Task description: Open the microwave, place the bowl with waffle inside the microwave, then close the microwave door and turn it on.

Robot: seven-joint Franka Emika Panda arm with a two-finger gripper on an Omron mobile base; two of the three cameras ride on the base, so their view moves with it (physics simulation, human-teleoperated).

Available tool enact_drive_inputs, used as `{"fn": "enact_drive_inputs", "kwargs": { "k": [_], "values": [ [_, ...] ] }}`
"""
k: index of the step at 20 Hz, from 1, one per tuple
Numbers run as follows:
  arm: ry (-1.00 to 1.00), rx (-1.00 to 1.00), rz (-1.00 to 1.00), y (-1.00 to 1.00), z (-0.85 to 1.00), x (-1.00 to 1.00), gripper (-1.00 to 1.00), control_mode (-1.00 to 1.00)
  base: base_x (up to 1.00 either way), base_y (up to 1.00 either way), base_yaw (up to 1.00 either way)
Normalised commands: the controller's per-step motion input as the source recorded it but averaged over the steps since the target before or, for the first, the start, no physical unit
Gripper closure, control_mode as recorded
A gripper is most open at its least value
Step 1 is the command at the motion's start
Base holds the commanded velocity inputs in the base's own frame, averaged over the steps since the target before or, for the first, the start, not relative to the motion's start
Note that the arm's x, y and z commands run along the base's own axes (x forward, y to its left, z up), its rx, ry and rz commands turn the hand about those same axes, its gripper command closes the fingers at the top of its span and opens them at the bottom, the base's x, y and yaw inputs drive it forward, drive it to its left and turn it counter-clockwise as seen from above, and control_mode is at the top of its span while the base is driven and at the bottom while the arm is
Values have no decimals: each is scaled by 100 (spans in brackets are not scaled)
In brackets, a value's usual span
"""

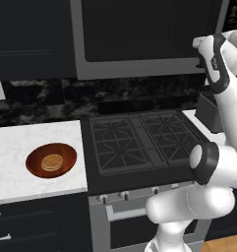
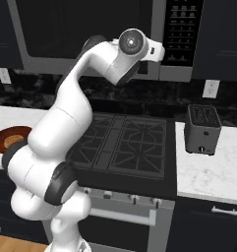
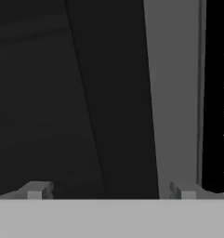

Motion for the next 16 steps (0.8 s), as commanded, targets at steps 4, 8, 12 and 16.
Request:
{"fn": "enact_drive_inputs", "kwargs": {
  "k": [4, 8, 12, 16],
  "values": [
    [0, 0, 0, -41, 0, 36, -100, -100, 0, 0, 0],
    [0, 1, 0, -32, 0, 38, -100, -100, 0, 0, 0],
    [0, 1, 0, -4, -14, 39, -100, -100, 0, 0, 0],
    [0, 0, 0, 0, -31, 42, -100, -100, 0, 0, 0]
  ]
}}
